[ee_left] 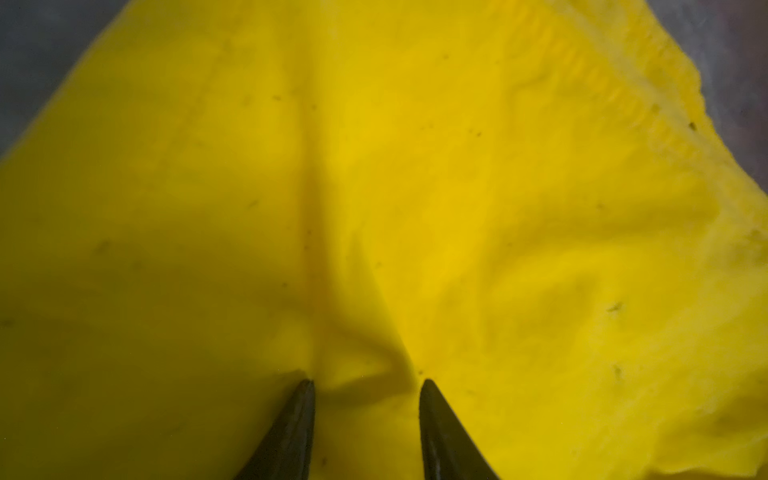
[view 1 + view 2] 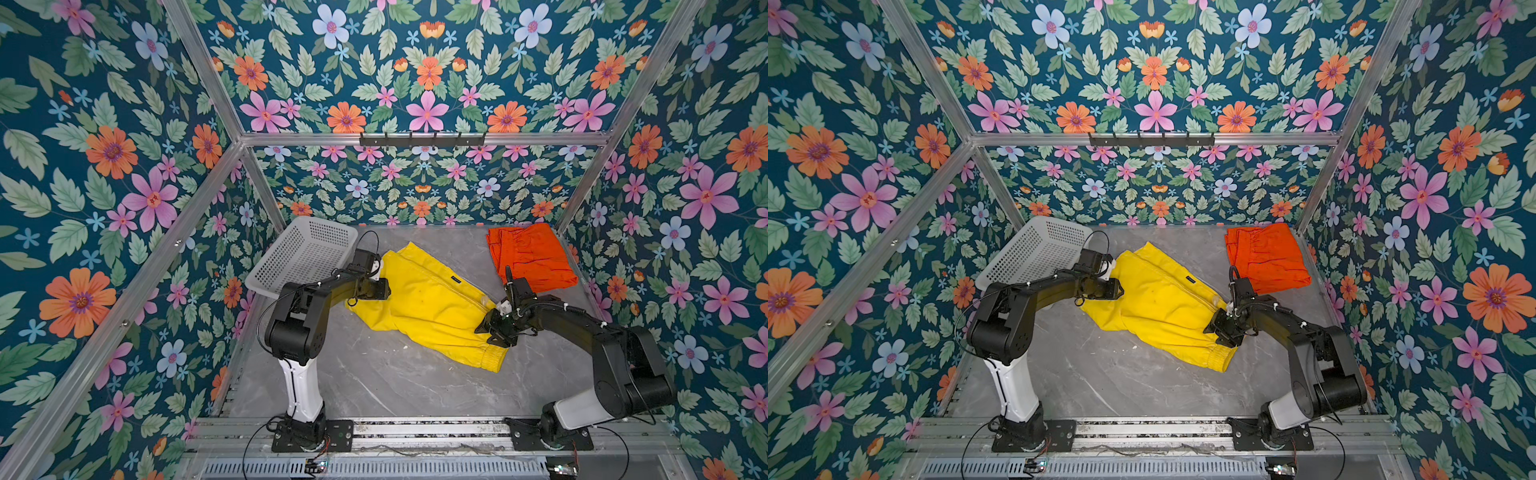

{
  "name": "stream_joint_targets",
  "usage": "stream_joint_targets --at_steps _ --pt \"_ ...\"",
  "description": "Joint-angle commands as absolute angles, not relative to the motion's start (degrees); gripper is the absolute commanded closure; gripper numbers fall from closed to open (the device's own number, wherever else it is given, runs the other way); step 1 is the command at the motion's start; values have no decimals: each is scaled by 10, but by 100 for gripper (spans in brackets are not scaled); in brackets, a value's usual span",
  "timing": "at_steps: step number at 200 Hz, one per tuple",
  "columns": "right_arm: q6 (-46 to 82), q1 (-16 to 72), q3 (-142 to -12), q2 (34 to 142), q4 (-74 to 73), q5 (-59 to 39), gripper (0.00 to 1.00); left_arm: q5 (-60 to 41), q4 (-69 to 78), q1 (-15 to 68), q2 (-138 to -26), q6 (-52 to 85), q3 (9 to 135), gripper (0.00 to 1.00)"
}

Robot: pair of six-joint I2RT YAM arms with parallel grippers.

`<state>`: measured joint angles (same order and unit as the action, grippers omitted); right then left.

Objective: Fold and stack the shorts

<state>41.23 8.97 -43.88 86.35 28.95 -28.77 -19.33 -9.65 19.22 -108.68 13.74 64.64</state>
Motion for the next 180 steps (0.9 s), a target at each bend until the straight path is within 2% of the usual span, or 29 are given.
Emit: stream_joint_targets --at_steps 1,34,59,77,101,148,180 --pt "379 58 -427 869 326 -266 48 -179 -109 193 -1058 174 593 56" --pt "333 -5 -426 862 364 -249 48 -166 -75 221 -964 233 463 57" --pt "292 -11 -464 855 385 -249 48 -167 -52 251 -899 281 394 57" --pt "267 -7 -502 836 397 -272 48 -147 -71 255 -838 291 395 56" --pt "236 24 -569 806 423 -263 48 -91 -127 247 -789 250 466 54" --pt "239 123 -611 819 368 -269 48 -84 -169 167 -858 164 582 54" --pt "262 131 -588 860 330 -272 49 -102 -166 150 -937 138 624 54"
